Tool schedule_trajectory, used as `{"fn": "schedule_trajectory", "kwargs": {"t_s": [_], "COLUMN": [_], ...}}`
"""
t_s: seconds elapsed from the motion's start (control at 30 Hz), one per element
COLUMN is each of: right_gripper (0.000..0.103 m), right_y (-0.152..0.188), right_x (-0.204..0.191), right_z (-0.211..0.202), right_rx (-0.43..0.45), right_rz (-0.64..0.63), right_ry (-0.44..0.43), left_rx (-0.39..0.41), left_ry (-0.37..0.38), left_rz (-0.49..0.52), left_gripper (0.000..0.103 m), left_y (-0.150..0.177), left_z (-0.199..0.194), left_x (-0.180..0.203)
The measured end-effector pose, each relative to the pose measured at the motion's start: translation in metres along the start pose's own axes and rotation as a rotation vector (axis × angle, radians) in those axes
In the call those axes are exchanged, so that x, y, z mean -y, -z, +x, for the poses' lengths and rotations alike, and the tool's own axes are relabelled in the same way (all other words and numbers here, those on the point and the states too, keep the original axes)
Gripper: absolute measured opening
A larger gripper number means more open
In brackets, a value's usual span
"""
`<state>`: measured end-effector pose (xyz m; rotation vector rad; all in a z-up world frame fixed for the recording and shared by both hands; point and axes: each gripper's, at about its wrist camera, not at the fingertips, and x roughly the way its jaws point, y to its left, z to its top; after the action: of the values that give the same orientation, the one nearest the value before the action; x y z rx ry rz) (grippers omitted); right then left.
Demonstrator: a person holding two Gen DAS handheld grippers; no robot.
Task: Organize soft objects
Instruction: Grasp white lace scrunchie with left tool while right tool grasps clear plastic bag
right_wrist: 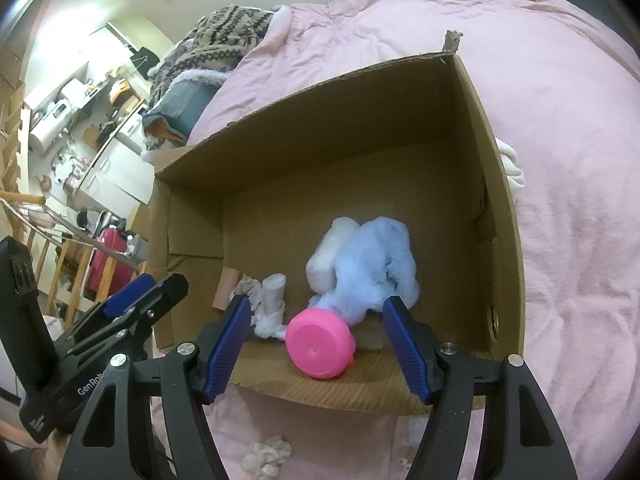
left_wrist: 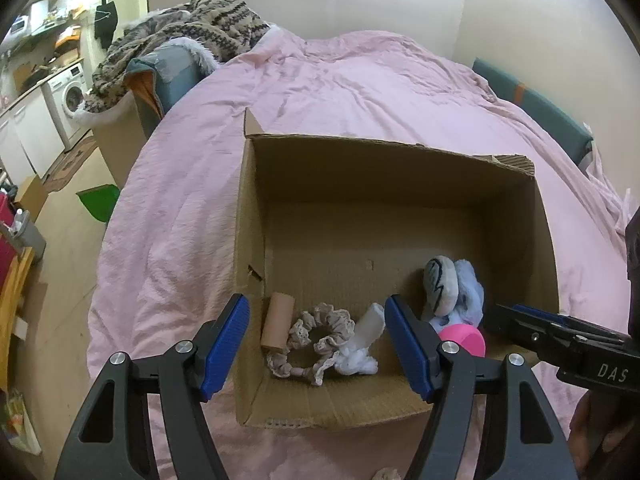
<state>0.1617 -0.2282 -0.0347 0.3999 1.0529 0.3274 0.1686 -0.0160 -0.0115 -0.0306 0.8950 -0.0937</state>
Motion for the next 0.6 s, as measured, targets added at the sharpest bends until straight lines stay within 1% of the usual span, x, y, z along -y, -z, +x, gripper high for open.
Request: {"fn": "schedule_trajectory", "kwargs": {"t_s": [0.3,0.43,0.5,0.6], "right_gripper": [0.073,0.073,0.073,0.073], "right_y": [0.007,0.014,0.017,0.024], "right_x": [-0.002,-0.002,-0.003,-0.004], "right_z": [-0.014,-0.024,-0.03,-0.036], "right_rx": [0.007,0.009,0.014,0.019], "right_rz": [-0.003,-0.003,-0.005,-0.014], "right_ry": [0.016,0.014,0.016,0.029], "left_rx": [0.003,0.014,0.008,-0.013], "left_ry": [-0.022,-0.05,-0.044,-0.017], "left_rz": [-0.003,0.036,0.036,0.006], "left_gripper": [0.067,0.067,0.067,0.067], "left_y": [0.011,0.019,0.025,0.034], "left_z": [-0.021,-0.031,-0.036,-0.04], "left_x": [-0.007,-0.003,-0.004,-0.008]}}
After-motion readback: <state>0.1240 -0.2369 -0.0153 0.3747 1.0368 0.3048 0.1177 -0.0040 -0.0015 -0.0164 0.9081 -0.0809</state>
